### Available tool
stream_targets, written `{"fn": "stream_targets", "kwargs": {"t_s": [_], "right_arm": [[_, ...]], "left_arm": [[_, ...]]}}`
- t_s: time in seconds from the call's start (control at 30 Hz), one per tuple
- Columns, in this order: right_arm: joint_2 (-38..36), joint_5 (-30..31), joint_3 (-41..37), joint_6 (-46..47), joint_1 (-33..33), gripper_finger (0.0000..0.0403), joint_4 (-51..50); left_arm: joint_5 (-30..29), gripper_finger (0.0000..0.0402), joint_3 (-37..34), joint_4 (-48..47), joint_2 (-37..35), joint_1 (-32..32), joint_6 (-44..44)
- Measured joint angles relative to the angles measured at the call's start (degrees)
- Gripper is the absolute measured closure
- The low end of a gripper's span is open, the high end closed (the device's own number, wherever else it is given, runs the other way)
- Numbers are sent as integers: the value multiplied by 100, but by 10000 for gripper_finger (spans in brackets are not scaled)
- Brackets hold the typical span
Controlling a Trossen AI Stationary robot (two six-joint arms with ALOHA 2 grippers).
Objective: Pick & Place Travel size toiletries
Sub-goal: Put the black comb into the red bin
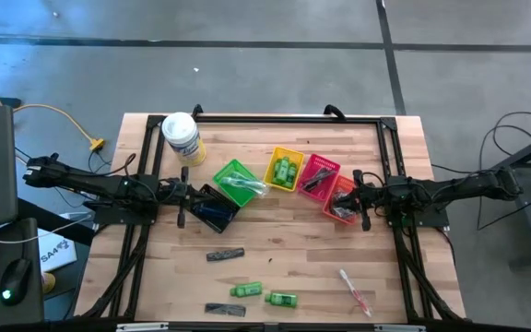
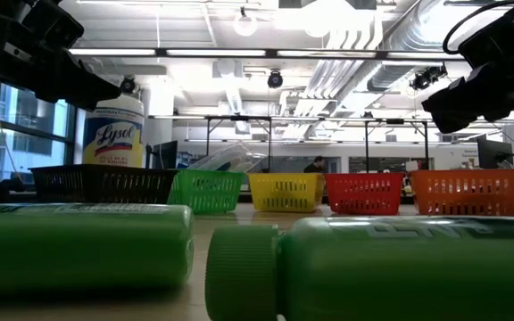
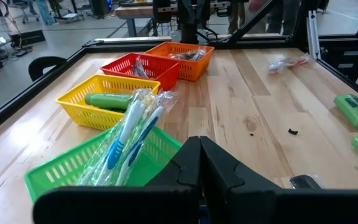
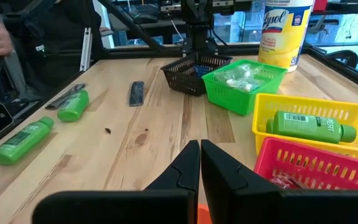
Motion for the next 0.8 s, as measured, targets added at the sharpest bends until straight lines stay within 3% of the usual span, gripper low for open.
{"fn": "stream_targets", "kwargs": {"t_s": [0.67, 0.8], "right_arm": [[98, 1, 1, 283, 0, 396, 121], [172, -31, 0, 392, 2, 396, 121]], "left_arm": [[4, 401, 0, 253, 0, -2, 344], [240, 401, 0, 476, 0, -2, 16]]}}
